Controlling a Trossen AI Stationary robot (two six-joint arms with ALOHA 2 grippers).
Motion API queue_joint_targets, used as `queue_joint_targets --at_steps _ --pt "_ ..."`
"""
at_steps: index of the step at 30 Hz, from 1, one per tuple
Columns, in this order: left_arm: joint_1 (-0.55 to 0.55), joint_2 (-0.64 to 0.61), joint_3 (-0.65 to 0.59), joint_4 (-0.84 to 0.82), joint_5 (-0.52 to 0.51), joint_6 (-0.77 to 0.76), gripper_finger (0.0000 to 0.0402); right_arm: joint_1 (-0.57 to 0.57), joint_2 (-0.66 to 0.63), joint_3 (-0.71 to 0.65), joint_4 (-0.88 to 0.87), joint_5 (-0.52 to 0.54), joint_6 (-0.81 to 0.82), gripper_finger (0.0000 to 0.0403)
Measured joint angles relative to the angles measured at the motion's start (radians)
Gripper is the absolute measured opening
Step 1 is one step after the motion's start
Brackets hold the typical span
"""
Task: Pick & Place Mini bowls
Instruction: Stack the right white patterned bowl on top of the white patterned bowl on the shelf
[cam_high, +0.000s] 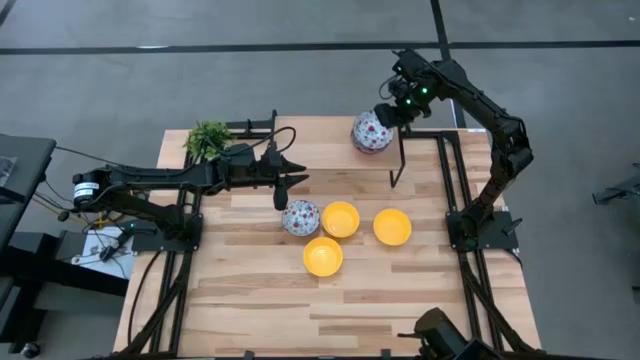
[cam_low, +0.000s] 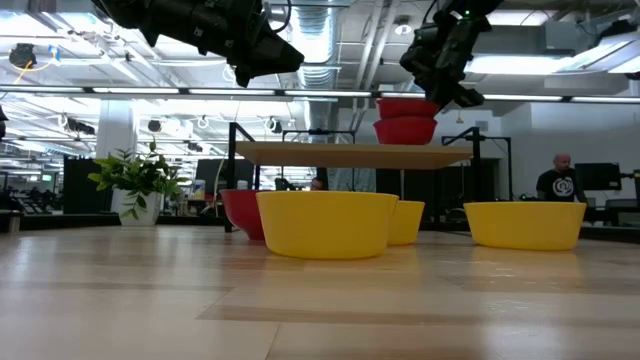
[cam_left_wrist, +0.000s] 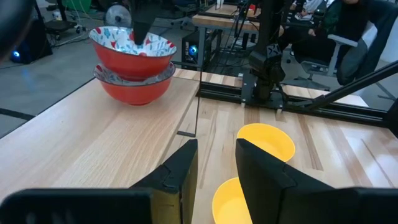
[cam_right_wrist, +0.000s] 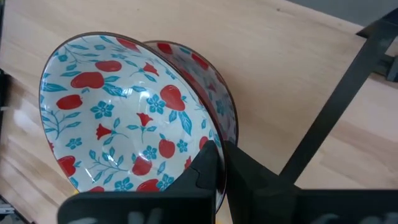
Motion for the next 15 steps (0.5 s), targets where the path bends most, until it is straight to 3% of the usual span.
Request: queue_joint_targets --at_steps 15 --pt "0.0 0.0 0.0 0.0 0.0 0.0 0.0108 0.011 0.0 0.0 0.011 0.026 0.003 0.0005"
